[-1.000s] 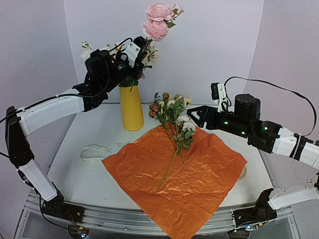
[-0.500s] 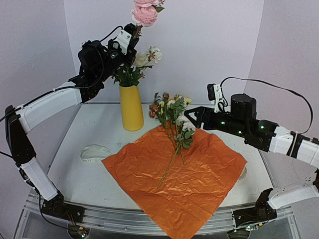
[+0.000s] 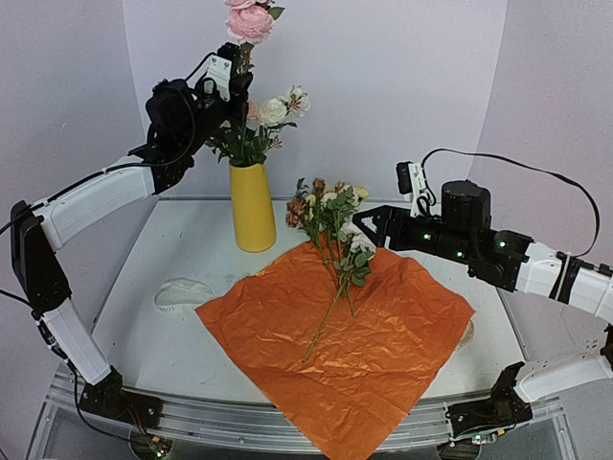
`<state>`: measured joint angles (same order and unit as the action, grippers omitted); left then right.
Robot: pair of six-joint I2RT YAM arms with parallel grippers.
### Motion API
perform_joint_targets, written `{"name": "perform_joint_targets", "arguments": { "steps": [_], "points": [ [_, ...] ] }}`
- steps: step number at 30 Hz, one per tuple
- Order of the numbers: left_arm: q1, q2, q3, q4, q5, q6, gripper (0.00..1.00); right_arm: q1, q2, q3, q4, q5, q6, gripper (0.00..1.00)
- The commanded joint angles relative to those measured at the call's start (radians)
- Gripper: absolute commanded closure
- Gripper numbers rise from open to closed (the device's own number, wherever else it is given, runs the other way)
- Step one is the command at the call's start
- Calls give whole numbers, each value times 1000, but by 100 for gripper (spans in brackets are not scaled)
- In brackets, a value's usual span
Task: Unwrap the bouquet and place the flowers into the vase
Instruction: Insert the fake flower into the vase.
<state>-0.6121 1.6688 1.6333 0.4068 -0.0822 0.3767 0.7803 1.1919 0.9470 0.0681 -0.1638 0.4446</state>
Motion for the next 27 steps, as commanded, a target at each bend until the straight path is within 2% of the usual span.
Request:
{"name": "perform_joint_targets", "arguments": {
  "steps": [1, 6, 16, 27],
  "points": [
    [1, -40, -43, 55, 23, -87, 100, 2, -1, 43, 47, 1, -16, 33],
    [1, -49, -102, 57, 75, -56, 100, 2, -7, 40, 45, 0, -16, 33],
    [1, -54, -177, 70, 76, 19, 100, 2, -2, 41, 46, -3, -14, 33],
    [1, -75, -302, 152, 21, 30, 100, 2, 190, 199, 136, -27, -81, 33]
  ]
}}
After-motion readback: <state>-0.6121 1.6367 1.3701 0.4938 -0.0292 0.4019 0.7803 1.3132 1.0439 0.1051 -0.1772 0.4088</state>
